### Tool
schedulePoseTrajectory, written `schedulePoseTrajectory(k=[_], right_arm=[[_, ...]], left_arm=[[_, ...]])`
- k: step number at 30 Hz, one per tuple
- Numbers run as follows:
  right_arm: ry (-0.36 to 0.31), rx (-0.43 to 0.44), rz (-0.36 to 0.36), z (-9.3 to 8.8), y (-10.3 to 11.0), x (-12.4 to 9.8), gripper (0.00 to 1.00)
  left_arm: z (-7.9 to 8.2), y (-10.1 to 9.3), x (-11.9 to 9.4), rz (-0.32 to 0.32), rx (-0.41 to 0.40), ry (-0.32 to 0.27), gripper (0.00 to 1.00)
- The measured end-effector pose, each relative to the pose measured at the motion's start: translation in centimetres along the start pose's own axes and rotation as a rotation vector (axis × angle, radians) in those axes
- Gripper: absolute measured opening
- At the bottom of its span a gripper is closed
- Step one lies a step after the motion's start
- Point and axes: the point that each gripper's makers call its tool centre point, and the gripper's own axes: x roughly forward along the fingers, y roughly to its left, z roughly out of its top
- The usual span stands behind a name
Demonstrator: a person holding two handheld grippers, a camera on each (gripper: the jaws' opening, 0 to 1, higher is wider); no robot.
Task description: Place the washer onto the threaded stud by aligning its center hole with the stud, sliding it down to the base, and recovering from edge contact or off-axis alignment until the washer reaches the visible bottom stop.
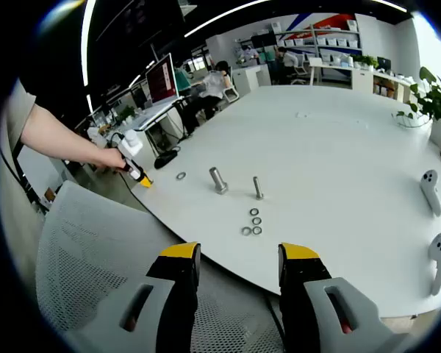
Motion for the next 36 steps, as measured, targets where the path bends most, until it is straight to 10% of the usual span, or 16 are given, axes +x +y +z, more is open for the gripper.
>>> schedulePoseTrajectory(k=[36], right_arm=[[0.005,-0.001,0.000,-0.09,-0.01,-0.01,0.44]], left_arm=[[0.34,-0.26,0.71,0.014,-0.038,-0.037,0.19]])
